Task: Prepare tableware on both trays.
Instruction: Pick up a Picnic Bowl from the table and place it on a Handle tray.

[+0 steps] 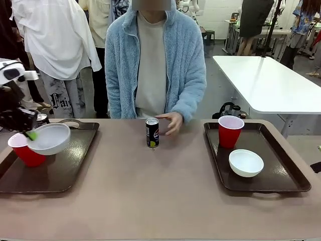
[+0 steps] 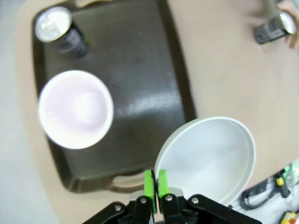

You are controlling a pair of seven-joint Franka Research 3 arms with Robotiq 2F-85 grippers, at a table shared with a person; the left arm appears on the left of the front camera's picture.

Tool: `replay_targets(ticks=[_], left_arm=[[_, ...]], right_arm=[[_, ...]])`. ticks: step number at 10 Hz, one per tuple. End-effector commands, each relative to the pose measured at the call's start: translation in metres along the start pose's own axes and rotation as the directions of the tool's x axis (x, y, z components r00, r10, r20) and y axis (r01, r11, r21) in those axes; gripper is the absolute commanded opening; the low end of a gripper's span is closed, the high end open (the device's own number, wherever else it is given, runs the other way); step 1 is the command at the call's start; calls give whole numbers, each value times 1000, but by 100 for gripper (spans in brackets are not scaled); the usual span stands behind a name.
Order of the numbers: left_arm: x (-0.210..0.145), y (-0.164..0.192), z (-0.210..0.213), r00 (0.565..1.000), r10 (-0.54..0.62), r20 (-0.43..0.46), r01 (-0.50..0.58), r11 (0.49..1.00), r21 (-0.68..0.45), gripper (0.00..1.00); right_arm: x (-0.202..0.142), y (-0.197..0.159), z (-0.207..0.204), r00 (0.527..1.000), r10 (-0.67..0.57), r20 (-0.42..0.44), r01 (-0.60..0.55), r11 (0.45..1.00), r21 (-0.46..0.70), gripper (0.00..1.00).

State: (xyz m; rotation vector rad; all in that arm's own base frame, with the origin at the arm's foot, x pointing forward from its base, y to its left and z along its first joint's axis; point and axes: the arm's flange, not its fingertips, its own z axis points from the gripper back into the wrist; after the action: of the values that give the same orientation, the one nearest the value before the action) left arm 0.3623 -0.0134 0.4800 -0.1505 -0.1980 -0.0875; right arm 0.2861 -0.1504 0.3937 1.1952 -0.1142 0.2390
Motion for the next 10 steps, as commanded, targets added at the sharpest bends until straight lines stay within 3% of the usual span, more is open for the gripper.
replay_targets(ticks=[1, 3, 7, 10], left_arm=[[-8, 20, -10, 999, 13, -51, -13, 1000, 10, 0], [-17, 30, -33, 995, 35, -94, -34, 999, 11, 0], [-26, 41, -87, 997, 74, -17, -74, 997, 32, 0], [-22, 46, -120, 998, 57, -32, -55, 996, 76, 0]], right_arm=[[-2, -1, 0, 1000, 14, -8, -14, 1000, -1, 100], [-2, -1, 0, 1000, 14, -8, -14, 1000, -1, 100], [-2, -1, 0, 1000, 14, -8, -14, 1000, -1, 100], [-2, -1, 0, 1000, 14, -8, -14, 1000, -1, 100]])
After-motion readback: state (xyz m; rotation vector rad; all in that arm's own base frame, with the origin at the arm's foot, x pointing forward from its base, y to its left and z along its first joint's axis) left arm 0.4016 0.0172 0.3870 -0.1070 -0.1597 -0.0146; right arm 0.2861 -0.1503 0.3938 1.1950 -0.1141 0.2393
